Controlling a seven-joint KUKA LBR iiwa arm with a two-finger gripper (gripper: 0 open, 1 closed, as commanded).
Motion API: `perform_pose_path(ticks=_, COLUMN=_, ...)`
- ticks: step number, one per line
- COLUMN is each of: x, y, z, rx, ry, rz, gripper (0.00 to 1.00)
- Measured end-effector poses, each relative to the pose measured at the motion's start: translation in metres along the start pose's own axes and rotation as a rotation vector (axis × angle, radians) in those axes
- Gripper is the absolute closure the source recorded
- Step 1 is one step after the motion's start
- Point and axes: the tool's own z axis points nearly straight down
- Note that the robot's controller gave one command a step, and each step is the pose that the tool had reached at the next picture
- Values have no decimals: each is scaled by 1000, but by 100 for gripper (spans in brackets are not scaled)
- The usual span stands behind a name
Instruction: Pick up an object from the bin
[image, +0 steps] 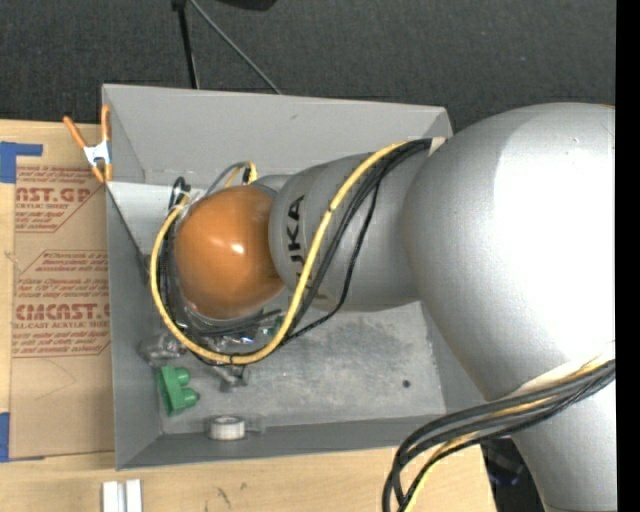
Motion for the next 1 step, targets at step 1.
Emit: perform_pose_path(ticks=1, x=14, y=46, z=0, rx=-4, ry=-5, rz=-450, gripper=0)
